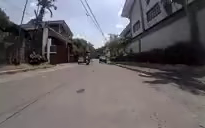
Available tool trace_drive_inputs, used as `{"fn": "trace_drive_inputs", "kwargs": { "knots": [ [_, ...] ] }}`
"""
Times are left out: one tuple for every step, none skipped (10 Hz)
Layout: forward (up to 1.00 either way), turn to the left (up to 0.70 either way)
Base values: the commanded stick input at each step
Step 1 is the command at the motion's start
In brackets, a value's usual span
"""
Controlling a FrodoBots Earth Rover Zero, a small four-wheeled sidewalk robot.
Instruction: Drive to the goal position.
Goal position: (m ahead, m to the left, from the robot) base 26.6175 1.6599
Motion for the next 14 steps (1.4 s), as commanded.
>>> {"fn": "trace_drive_inputs", "kwargs": {
  "knots": [
    [1.00,-0.40],
    [1.00,-0.40],
    [1.00,-0.40],
    [1.00,-0.31],
    [1.00,-0.15],
    [1.00,0.00],
    [1.00,0.00],
    [1.00,0.00],
    [1.00,0.00],
    [1.00,0.00],
    [1.00,0.00],
    [1.00,0.00],
    [1.00,0.00],
    [1.00,0.00]
  ]
}}
